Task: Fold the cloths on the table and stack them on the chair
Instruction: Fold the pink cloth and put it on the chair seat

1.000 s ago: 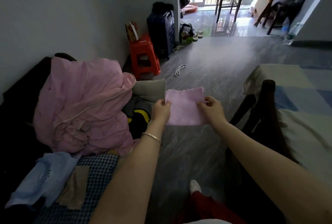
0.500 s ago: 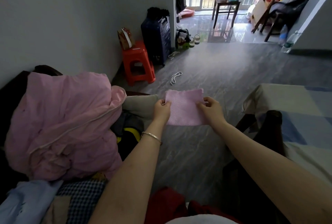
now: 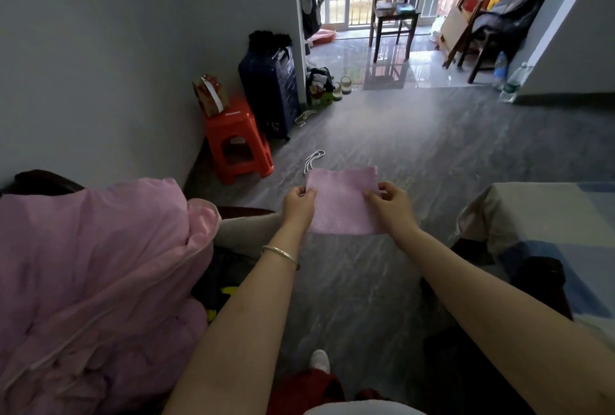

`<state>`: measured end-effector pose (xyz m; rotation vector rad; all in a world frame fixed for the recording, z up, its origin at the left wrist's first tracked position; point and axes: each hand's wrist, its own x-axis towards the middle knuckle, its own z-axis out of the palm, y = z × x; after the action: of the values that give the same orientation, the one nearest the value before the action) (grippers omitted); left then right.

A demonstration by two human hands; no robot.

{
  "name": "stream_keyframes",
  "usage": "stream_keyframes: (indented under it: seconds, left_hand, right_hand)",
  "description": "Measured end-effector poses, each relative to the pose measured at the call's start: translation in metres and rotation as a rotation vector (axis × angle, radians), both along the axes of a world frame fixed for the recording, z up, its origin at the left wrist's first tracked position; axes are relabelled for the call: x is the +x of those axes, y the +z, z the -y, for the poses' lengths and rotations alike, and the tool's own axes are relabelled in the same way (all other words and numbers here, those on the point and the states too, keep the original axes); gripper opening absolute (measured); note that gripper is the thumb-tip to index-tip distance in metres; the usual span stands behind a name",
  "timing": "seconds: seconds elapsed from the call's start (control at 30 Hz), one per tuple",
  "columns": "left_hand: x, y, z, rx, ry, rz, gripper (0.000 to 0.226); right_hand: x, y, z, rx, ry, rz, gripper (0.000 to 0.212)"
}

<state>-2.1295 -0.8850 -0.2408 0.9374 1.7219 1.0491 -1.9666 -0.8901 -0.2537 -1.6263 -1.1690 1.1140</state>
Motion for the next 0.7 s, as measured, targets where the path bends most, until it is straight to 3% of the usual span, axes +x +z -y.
stream_keyframes:
  seconds: [0.2, 0.43, 0.53, 0.7]
  left_hand:
    - [-0.021, 0.001, -0.053, 0.009, -0.048, 0.013, 0.024]
    - [-0.036, -0.002, -0.102, 0.014, -0.089, 0.052, 0.012]
    - [-0.038, -0.005, -0.124, 0.002, -0.1, 0.067, 0.004]
    - [-0.032, -0.015, -0.166, -0.01, -0.099, 0.074, 0.008]
  right_hand:
    - [-0.02, -0.001, -0.051, 0.028, -0.061, 0.013, 0.004]
    - [-0.035, -0.005, -0.094, 0.034, -0.115, -0.031, 0.02]
    - [-0.038, -0.01, -0.114, 0.02, -0.131, -0.037, 0.014]
    - [-0.032, -0.017, -0.149, -0.004, -0.15, -0.027, 0.016]
